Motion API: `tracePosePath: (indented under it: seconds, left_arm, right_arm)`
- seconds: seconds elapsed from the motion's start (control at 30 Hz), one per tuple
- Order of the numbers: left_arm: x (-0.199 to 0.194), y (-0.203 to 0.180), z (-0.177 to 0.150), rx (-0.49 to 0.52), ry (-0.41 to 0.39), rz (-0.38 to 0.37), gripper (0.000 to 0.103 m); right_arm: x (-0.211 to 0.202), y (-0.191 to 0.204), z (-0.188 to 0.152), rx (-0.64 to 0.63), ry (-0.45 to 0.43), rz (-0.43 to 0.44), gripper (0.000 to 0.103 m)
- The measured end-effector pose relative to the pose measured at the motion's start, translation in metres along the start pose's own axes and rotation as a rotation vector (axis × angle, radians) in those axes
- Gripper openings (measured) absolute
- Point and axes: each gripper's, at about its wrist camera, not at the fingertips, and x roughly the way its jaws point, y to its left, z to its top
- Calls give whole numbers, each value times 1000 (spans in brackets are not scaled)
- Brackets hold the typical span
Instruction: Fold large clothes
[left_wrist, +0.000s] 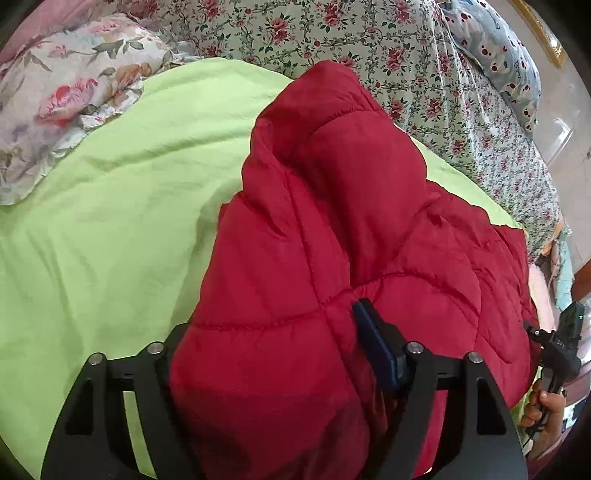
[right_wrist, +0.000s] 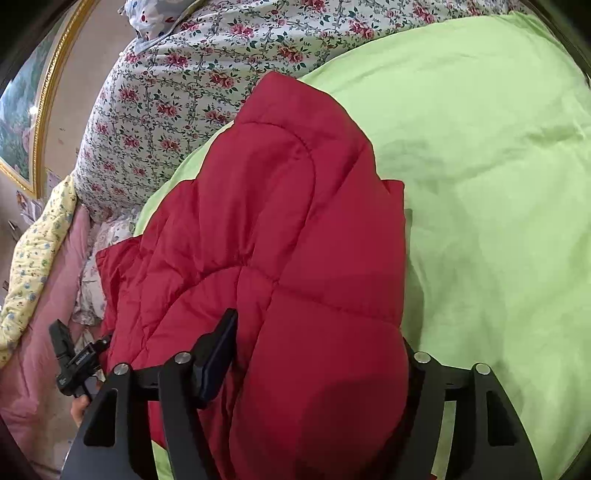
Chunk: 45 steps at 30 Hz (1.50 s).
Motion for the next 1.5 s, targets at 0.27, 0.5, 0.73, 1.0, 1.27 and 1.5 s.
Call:
tracePosePath:
  seconds: [0.27, 0.5, 0.73, 1.0, 1.27, 1.5]
  left_arm:
    - [-15, -6, 4, 37, -36, 62, 84]
    - [-27, -3, 14, -5, -90, 54, 85]
    - [-9, -30, 15, 103, -34, 54, 85]
    - [2, -39, 18, 167, -28, 58, 42]
    - [-20, -48, 30, 189, -109, 38, 18]
    - [-10, -43, 53, 152, -126, 28, 18]
  right_arm:
    - [-13, 10, 6, -49, -53, -116, 86]
    - [-17, 22, 13, -110, -94, -170, 91]
    - [-2, 37, 21, -175, -98, -229, 97]
    - [19, 55, 21, -282, -82, -272, 71]
    - [1, 74, 22, -328, -180, -312, 17]
    - [-4, 85, 40, -336, -238, -309, 17]
